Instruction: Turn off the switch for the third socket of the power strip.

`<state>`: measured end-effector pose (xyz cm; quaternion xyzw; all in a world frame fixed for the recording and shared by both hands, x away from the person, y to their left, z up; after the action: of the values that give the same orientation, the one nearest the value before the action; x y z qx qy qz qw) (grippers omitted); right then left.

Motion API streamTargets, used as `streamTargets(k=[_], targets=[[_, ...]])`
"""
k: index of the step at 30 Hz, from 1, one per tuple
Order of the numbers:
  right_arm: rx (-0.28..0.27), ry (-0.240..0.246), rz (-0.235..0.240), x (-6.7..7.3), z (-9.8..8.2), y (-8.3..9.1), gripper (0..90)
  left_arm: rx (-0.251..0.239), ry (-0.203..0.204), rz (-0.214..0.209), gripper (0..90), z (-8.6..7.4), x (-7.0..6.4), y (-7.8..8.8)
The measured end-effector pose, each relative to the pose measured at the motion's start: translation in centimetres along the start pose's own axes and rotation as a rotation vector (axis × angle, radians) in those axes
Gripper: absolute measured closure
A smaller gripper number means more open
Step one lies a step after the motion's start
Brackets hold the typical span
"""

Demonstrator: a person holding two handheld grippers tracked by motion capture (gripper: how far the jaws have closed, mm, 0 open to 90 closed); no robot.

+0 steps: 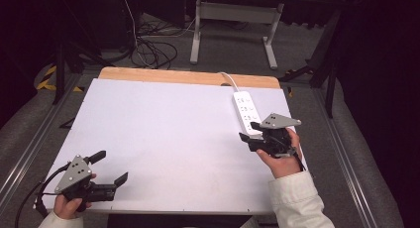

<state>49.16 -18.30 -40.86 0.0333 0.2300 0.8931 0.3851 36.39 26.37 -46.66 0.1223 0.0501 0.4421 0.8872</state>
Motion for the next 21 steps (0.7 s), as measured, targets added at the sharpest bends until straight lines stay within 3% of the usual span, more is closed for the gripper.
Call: streamTargets(k=[6, 12, 17, 21], targets=[[-0.011, -0.029, -0.018, -0.9, 0.2, -0.2, 52.1, 0.0, -0.006, 0.004, 3.7, 0.0, -0.1, -0.1], [0.021, -0.052, -0.033, -2.1, 0.6, -0.6, 68.8, 0.005, -0.008, 0.011, 3.7, 0.0, -0.1, 0.0], [0.05, -0.104, -0.052, -3.6, 0.8, -1.2, 83.5, 0.012, -0.014, 0.015, 3.6, -0.1, -0.2, 0.2], [0.059, -0.128, -0.071, -4.8, 0.9, -1.9, 90.0, 0.01, -0.007, 0.023, 3.7, -0.2, -0.1, 0.5]])
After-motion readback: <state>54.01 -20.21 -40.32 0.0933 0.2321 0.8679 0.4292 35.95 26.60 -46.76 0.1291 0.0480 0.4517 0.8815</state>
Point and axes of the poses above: each handheld gripper's, and its own axes: y roughly backward along the jaws, z roughly out of its top, x roughly to its left, the point moved 4 cm from there along -y, roughly forward along the jaws, and after that the axes turned 7 degrees about -x, right-handed, at the moved point
